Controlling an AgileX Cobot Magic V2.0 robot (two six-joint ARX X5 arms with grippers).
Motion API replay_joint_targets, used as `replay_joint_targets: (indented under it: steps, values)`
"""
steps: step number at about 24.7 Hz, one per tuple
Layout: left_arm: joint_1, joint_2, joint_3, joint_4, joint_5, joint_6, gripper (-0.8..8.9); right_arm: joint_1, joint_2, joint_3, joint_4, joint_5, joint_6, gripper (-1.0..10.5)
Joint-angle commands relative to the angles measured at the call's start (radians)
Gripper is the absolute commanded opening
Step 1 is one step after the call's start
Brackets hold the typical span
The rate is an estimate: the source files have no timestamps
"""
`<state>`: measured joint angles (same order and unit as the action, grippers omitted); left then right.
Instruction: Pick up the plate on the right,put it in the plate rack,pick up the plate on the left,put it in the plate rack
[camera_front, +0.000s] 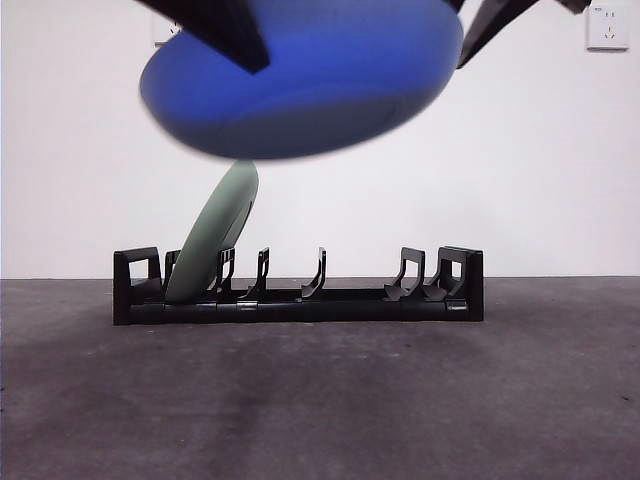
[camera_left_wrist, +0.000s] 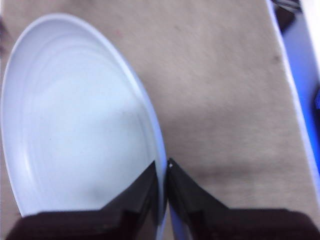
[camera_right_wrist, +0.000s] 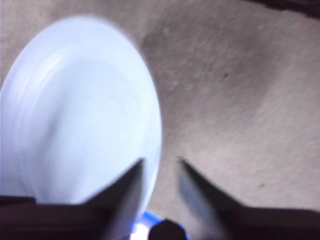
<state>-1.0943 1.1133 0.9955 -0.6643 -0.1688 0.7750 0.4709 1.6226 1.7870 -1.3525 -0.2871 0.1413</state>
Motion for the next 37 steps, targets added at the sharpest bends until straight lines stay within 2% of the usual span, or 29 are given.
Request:
replay_joint_targets:
  steps: [1, 4, 9, 11, 13, 15, 20, 28, 37]
  values:
    - [0.006, 0.002, -0.004, 0.06, 0.068, -0.102, -0.08, -0.01, -0.047, 0.047, -0.008, 0.008, -0.011, 3.6]
    - [0.033, 0.002, -0.004, 0.229, 0.139, -0.25, -0.08, -0.021, -0.117, 0.149, -0.009, 0.043, -0.013, 3.5]
    - [0.155, 0.029, -0.004, 0.645, 0.222, -0.637, -0.08, -0.021, -0.286, 0.318, -0.006, 0.064, -0.01, 3.5]
    - [0.206, 0.066, -0.004, 0.772, 0.222, -0.739, -0.08, -0.02, -0.354, 0.352, -0.011, 0.063, -0.01, 3.5]
    - [0.25, 0.126, -0.004, 0.867, 0.22, -0.807, -0.08, -0.02, -0.419, 0.364, -0.023, 0.063, -0.01, 3.5]
    - [0.29, 0.197, -0.004, 0.952, 0.195, -0.847, -0.08, -0.02, -0.467, 0.363, -0.024, 0.063, -0.003, 3.5]
    - [0.361, 0.325, -0.004, 1.076, 0.195, -0.859, -0.08, -0.02, -0.515, 0.362, -0.024, 0.05, -0.001, 3.5]
    - [0.46, 0.472, 0.007, 1.134, 0.228, -0.873, -0.08, -0.02, -0.528, 0.36, -0.024, 0.014, 0.006, 3.5]
    - [0.507, 0.61, 0.105, 1.131, 0.255, -0.871, -0.08, -0.02, -0.527, 0.314, -0.024, -0.005, 0.005, 3.5]
